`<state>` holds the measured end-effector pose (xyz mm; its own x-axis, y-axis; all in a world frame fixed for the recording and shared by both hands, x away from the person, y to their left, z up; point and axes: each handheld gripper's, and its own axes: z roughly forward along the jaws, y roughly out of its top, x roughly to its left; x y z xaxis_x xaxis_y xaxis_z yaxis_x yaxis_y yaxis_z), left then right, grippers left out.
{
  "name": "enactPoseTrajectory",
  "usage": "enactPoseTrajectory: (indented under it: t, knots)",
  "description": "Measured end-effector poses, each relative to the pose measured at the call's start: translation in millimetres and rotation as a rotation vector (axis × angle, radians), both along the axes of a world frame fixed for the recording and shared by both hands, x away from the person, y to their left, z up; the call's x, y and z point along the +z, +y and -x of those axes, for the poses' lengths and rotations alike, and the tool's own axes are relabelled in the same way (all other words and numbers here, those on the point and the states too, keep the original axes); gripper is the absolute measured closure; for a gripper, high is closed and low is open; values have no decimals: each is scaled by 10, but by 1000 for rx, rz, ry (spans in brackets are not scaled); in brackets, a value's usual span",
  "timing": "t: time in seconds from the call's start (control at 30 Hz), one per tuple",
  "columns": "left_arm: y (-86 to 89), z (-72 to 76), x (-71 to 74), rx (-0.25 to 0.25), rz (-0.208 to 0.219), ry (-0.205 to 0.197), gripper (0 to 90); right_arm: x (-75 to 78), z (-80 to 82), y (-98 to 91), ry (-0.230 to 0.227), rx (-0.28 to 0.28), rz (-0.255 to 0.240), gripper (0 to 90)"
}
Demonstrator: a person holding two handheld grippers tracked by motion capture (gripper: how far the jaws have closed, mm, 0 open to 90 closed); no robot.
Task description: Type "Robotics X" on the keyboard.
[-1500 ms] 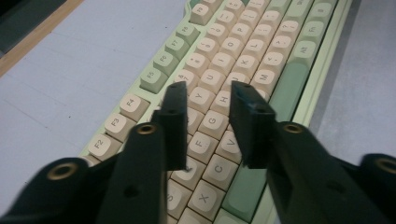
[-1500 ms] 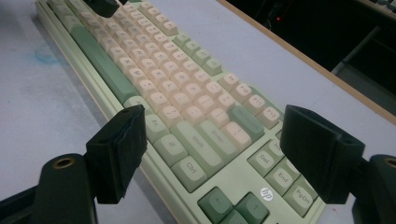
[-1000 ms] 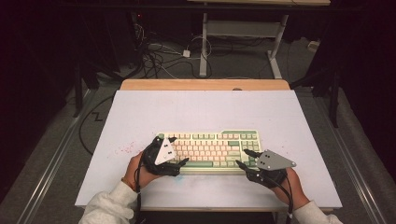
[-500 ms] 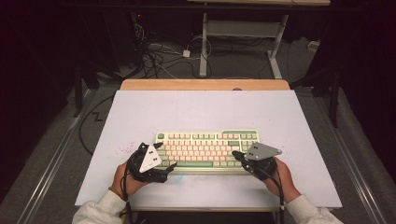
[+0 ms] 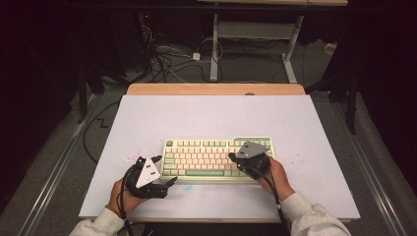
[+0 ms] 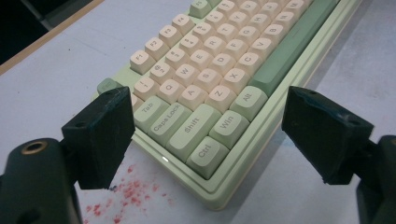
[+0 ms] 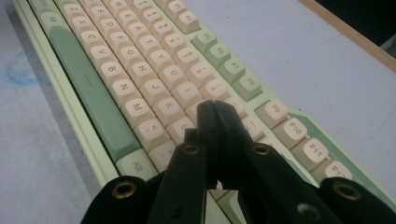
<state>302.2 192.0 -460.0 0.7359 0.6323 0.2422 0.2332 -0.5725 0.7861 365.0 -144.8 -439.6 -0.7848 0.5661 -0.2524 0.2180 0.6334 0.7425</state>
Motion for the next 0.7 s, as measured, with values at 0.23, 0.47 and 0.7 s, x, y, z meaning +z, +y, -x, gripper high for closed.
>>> enactPoseTrajectory:
  t: [0.23,0.47,0.7]
  knots:
    - [15,2,-6,-1,6,5,168,-47,-110,166,24,0,23,900]
    - [11,-7,-11,-4,4,8,168,-108,-196,231,43,-6,50,900]
    - [6,-10,-15,-9,1,11,168,-107,-216,272,49,-17,61,900]
